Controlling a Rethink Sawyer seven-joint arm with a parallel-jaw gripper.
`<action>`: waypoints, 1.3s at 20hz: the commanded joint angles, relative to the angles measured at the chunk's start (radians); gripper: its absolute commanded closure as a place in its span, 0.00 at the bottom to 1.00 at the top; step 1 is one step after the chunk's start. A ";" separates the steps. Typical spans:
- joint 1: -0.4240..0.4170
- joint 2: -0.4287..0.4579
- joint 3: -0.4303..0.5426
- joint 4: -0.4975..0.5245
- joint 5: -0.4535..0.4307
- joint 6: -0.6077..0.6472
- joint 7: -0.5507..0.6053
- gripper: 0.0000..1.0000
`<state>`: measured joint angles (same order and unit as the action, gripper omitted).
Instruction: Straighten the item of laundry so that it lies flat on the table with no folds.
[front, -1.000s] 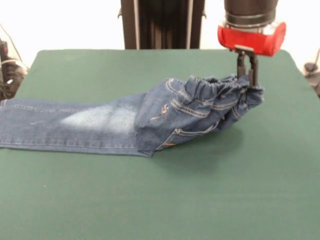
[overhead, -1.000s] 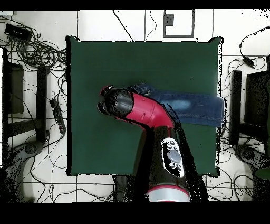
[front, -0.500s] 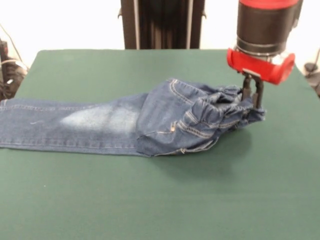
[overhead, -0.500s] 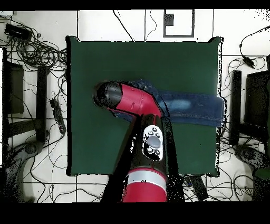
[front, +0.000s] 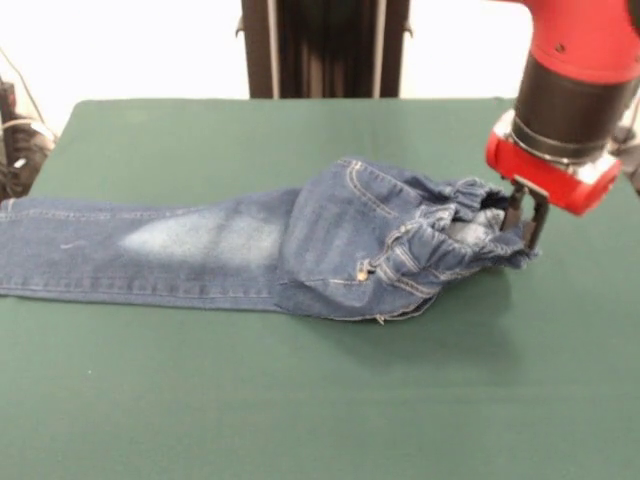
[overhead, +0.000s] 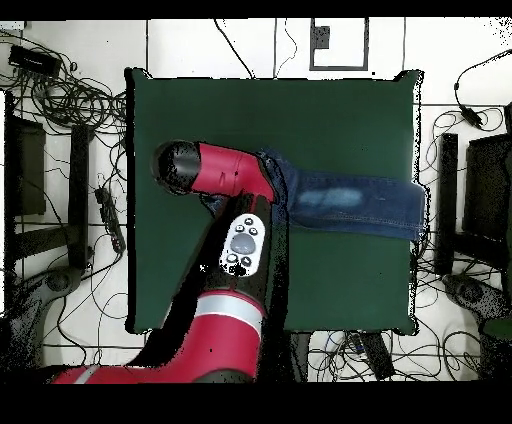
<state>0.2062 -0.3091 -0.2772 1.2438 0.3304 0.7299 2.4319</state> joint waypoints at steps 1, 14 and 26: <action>0.066 0.150 -0.051 -0.185 0.038 0.183 0.381 1.00; 0.147 0.201 -0.111 -0.246 0.045 0.255 0.484 1.00; 0.176 0.219 -0.117 -0.320 0.077 0.365 0.554 1.00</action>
<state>0.3368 -0.1246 -0.4402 0.9960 0.3302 0.9513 2.6398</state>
